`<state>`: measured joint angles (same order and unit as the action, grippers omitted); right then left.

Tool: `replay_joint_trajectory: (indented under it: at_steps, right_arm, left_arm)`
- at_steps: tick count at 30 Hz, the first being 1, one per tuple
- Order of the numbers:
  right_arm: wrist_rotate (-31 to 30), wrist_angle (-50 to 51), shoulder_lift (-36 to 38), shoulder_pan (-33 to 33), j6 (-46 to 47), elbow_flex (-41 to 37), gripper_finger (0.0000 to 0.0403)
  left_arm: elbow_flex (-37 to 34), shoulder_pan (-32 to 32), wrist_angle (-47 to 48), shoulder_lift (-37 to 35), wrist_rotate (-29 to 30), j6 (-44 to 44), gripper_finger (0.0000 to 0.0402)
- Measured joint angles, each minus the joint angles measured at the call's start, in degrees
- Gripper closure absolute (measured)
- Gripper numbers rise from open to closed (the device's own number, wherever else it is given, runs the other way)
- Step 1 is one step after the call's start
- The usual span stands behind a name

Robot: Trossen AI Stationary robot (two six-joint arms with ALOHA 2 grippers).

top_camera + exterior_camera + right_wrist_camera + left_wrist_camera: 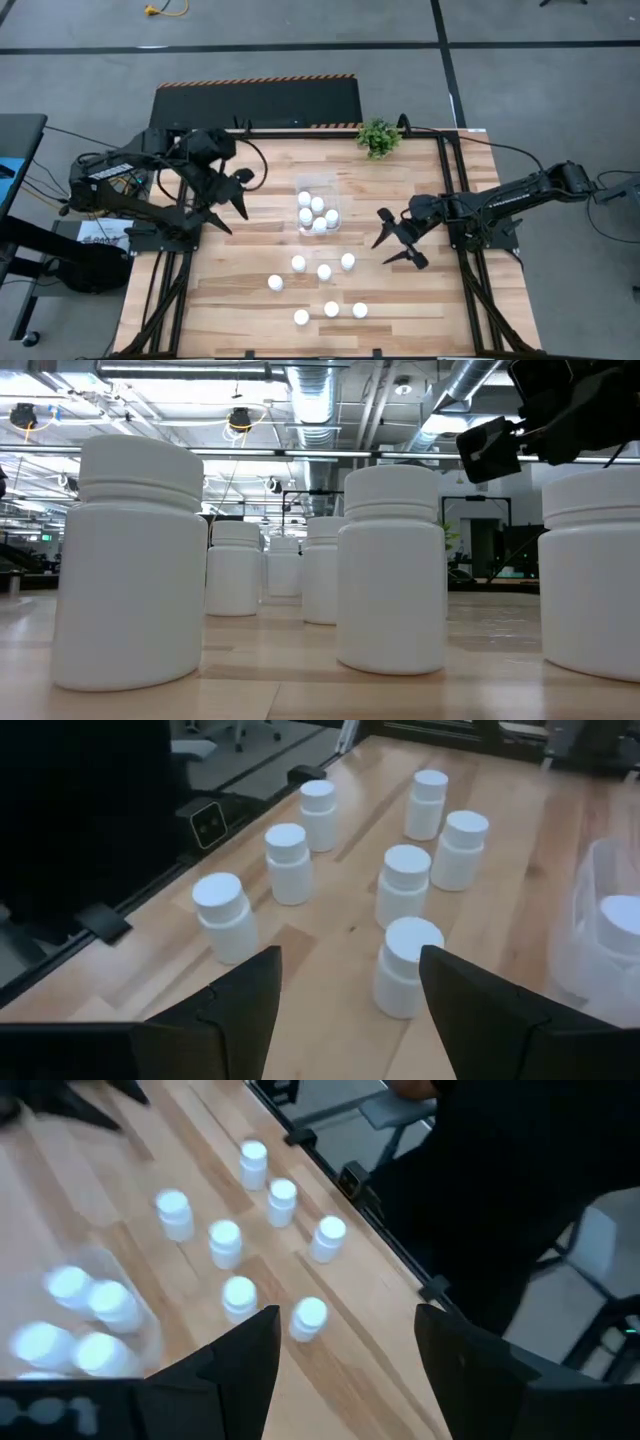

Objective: Pick and place pill bottles into a basket
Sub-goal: Put the pill bottles into the container

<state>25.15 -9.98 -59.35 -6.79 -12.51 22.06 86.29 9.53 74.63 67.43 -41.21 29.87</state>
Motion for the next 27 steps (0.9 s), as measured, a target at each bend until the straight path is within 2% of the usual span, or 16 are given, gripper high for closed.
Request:
replay_joint_trajectory:
  at_steps: [6,9,16,27]
  right_arm:
    - [-1.6,0.1,0.0,0.2,0.0,0.0,0.0173]
    - [-2.6,0.2,0.0,0.2,0.0,0.0,0.0173]
    - [-2.7,0.5,0.0,0.2,0.0,0.0,0.0173]
    - [-2.7,0.6,0.0,0.1,0.9,0.0,0.0173]
  left_arm:
    - [-5.8,-3.9,-4.5,0.1,-1.7,-8.7,0.0181]
    - [-9.2,-6.5,-7.7,0.1,-0.5,-13.4,0.0181]
    - [-17.1,-12.0,-12.7,0.1,17.8,-18.7,0.0181]
    - [-30.0,-19.6,-24.4,0.1,27.8,-22.1,0.0181]
